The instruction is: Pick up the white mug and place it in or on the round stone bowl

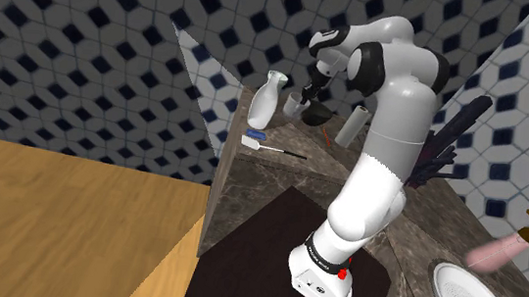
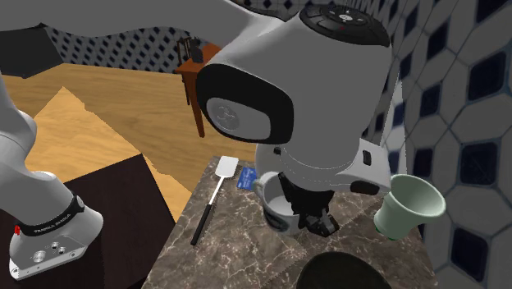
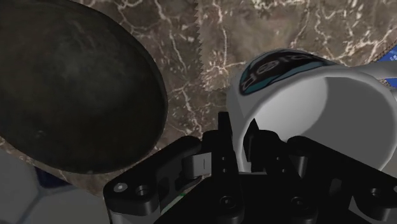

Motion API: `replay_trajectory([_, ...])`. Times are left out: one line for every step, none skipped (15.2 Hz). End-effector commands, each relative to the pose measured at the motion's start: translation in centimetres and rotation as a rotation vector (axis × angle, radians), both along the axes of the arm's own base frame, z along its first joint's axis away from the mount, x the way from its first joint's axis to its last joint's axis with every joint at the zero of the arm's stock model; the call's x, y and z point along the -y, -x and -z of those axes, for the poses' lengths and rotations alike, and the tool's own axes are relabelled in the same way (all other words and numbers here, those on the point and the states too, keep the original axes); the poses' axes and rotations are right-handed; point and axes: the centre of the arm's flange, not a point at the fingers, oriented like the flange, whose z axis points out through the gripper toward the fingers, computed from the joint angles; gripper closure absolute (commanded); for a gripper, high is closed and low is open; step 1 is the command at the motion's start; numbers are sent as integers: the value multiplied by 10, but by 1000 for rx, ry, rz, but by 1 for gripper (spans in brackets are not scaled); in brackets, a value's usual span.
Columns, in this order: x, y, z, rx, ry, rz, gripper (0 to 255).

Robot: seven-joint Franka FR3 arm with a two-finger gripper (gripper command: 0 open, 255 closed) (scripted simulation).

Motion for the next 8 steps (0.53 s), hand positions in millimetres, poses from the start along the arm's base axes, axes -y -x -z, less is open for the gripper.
replay_trajectory([0,-1,-11,0,0,0,255])
replay_trajectory([0,-1,-16,0,0,0,255])
replay_trajectory([0,-1,-21,0,0,0,255])
replay_trajectory([0,-1,-27,0,0,0,255])
replay_trajectory([0,-1,-32,0,0,0,255])
replay_trajectory([0,-1,-37,0,0,0,255])
replay_trajectory([0,-1,-42,0,0,0,255])
replay_trajectory([0,-1,-48,0,0,0,255])
